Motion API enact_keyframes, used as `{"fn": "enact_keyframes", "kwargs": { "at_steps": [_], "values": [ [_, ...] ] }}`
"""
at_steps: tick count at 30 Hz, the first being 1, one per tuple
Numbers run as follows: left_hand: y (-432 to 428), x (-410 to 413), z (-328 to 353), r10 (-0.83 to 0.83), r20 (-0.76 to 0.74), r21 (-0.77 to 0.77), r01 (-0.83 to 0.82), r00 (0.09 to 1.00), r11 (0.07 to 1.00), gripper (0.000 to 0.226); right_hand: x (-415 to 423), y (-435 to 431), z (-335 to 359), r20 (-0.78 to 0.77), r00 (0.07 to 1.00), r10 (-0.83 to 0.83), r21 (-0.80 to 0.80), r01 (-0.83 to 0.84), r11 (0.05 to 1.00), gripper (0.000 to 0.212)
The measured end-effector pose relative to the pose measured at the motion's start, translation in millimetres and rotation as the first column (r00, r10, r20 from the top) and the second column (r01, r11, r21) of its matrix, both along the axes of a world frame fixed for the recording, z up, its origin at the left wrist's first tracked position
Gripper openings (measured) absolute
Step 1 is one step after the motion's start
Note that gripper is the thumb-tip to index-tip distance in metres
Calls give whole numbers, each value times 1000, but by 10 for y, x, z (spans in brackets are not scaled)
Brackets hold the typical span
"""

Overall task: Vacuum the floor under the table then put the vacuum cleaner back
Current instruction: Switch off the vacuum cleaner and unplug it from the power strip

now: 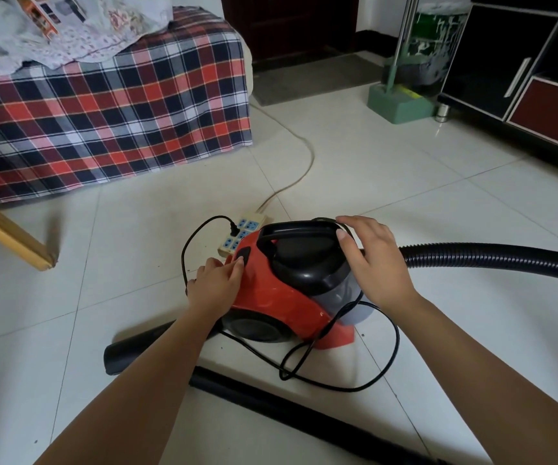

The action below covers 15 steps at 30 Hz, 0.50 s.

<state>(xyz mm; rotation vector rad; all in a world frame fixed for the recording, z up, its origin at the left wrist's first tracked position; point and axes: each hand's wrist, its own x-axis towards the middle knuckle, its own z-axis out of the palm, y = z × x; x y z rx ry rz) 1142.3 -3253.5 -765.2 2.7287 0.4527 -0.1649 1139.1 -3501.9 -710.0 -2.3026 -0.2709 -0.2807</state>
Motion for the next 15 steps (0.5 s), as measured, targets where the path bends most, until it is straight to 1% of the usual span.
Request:
{"fn": "enact_keyframes", "kwargs": {
  "at_steps": [2, 4, 5, 6, 7, 8, 9, 11, 13, 15],
  "values": [
    [-16, -13, 21, 14, 9, -19, -14, 1000, 1000, 55, -16, -8, 3, -8, 1000, -1, 1, 1, 1000, 35],
    [-13, 7, 18, 29, -15, -76, -30, 999, 997, 58, -22, -18, 21, -12, 1000, -4, 7, 4, 1000, 35],
    [-4, 7, 33, 38, -36, -131, -42, 999, 990, 62, -22, -20, 35, -16, 1000, -7, 16, 7, 1000, 35],
    [23, 19, 31, 61, -41, -217, -68, 997, 974, 69, -19, -21, 49, -16, 1000, -10, 26, 10, 1000, 35],
    [40, 15, 49, 93, -27, -322, -97, 995, 942, 78, -14, -17, 64, -16, 1000, -12, 33, 12, 999, 35],
    [62, 8, 61, 139, 2, -418, -126, 990, 899, 81, -6, -13, 75, -17, 1000, -12, 39, 12, 999, 36],
    [62, -17, 91, 172, 44, -490, -129, 984, 862, 75, 3, -4, 84, -18, 1000, -9, 43, 10, 999, 36],
    [85, -62, 154, 215, 129, -565, -106, 968, 818, 56, 12, 27, 88, -13, 1000, 2, 46, -2, 999, 36],
    [139, -90, 197, 264, 190, -653, -79, 946, 753, 50, 13, 64, 82, -9, 1000, 12, 45, -12, 999, 36],
    [220, -82, 216, 339, 220, -728, -77, 915, 681, 47, 37, 81, 81, -5, 1000, 15, 48, -15, 999, 36]
  ]
}}
